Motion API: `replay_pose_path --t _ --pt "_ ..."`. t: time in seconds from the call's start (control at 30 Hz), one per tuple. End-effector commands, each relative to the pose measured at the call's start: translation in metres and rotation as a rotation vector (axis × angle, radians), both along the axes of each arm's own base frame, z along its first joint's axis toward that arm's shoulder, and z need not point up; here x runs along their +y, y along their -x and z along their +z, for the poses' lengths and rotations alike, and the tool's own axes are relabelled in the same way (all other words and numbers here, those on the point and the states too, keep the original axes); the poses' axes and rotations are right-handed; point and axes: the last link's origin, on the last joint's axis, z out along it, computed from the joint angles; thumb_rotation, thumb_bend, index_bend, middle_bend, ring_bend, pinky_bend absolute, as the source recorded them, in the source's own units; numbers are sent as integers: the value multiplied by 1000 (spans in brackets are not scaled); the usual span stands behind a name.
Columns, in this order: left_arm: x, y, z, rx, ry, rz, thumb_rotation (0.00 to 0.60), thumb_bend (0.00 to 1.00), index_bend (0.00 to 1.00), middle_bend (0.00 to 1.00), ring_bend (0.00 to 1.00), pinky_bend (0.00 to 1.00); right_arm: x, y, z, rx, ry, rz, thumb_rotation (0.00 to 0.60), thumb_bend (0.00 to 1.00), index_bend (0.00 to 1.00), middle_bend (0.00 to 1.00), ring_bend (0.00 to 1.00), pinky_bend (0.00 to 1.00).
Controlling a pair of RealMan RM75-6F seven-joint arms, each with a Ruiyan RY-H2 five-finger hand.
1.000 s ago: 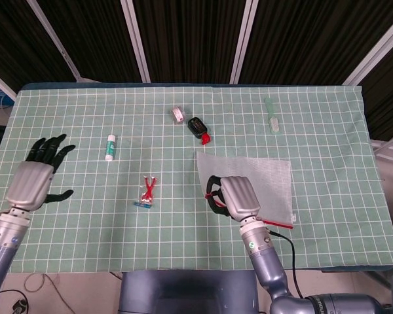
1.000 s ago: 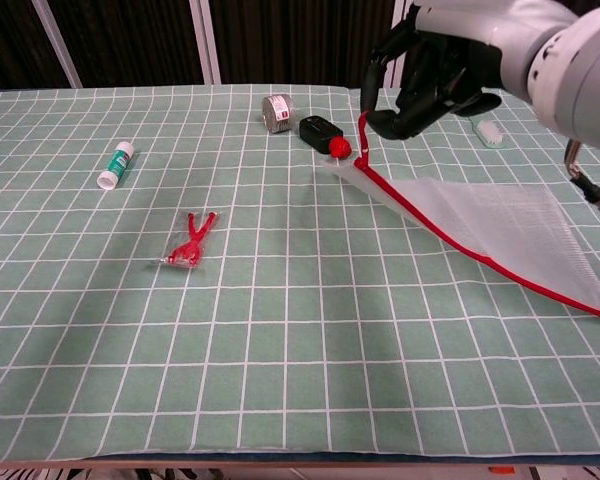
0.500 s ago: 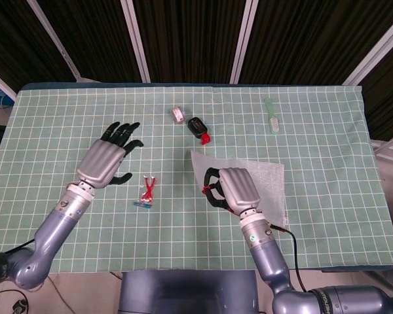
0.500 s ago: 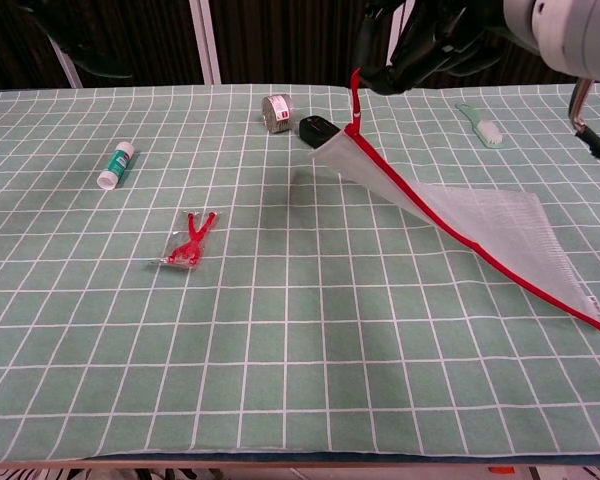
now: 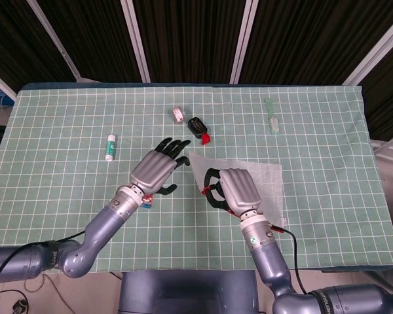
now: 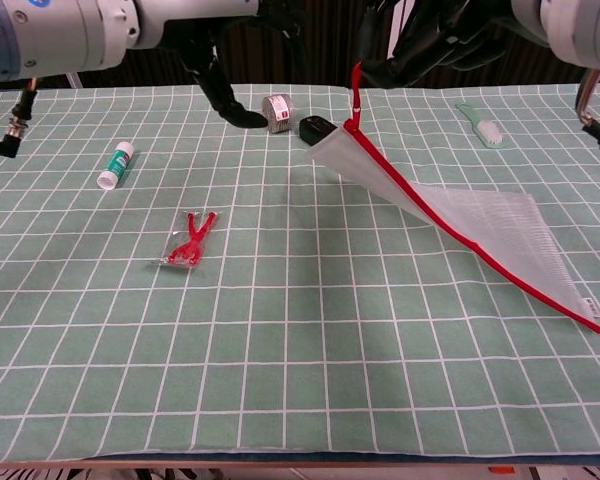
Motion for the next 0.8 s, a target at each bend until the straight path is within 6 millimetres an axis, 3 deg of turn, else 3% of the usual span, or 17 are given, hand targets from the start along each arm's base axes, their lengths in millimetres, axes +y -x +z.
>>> replay_pose_path --t 0.03,0.37,0.8 --pt "-2 -6 -9 -1 19 -7 600 266 333 0 0 0 0 1 1 0 1 -4 600 565 673 1000 1000 1000" --pt "-8 -20 -24 -29 53 -14 600 308 418 0 0 0 -1 6 6 -6 10 -18 600 565 673 1000 1000 1000" --pt "-9 -36 -36 -75 66 -23 600 354 431 0 0 0 -1 9 7 -8 4 -24 600 565 673 1000 1000 1000"
